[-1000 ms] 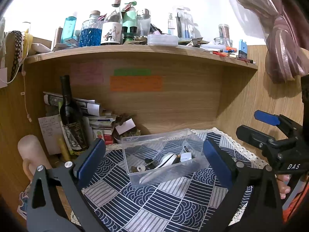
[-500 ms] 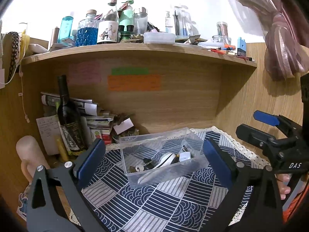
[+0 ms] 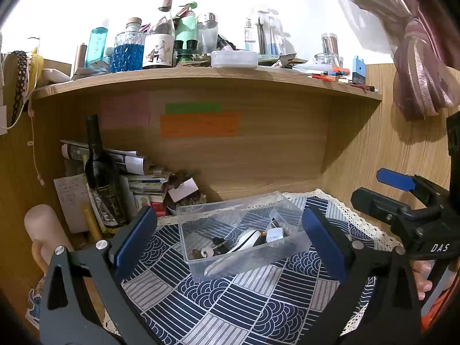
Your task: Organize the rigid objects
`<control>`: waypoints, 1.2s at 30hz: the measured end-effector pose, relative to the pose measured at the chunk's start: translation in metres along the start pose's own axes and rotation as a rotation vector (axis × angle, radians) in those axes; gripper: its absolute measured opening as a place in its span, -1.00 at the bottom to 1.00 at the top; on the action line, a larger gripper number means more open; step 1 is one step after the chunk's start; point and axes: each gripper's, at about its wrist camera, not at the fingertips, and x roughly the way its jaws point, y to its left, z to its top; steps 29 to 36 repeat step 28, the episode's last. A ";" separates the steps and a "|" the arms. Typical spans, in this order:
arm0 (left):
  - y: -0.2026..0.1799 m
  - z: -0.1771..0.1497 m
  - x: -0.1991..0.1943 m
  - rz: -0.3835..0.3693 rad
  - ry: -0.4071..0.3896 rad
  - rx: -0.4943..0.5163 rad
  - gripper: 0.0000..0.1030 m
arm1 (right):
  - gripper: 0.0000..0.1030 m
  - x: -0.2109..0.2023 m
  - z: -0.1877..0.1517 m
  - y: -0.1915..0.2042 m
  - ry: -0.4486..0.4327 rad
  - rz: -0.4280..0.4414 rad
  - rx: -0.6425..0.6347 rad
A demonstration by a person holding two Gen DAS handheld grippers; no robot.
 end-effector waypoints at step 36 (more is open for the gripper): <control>-0.001 0.001 -0.002 -0.051 -0.003 0.000 0.99 | 1.00 0.005 -0.001 0.002 0.015 0.009 0.008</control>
